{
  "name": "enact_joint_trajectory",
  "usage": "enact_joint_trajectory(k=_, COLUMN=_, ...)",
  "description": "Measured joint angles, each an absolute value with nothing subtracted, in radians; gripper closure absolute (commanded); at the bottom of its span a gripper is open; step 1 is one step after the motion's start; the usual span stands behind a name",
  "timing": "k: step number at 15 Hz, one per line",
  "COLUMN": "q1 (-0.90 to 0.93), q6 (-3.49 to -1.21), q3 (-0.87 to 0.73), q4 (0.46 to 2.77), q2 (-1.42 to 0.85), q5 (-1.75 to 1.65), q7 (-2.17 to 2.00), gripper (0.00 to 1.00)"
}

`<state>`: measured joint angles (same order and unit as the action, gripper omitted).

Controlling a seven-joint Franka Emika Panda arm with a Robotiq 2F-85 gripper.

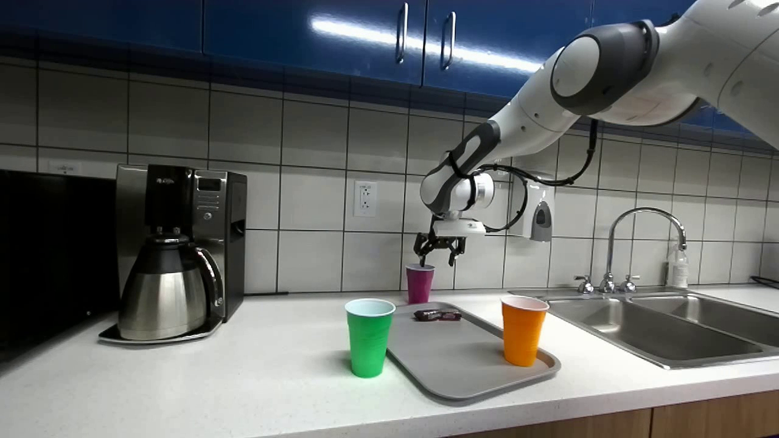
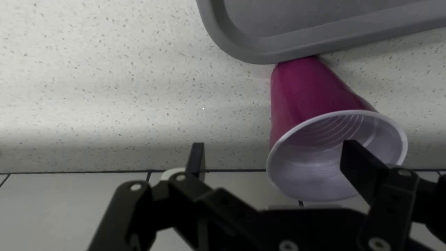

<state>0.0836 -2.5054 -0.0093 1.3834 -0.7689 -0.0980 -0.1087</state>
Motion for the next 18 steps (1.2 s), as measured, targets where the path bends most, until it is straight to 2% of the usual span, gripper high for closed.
enact_joint_trajectory(k=18, q1=0.102, q6=-2.503, q3=-0.033, q4=1.349, q2=-0.816, q5=-0.098, q7=-0.149, gripper=0.0)
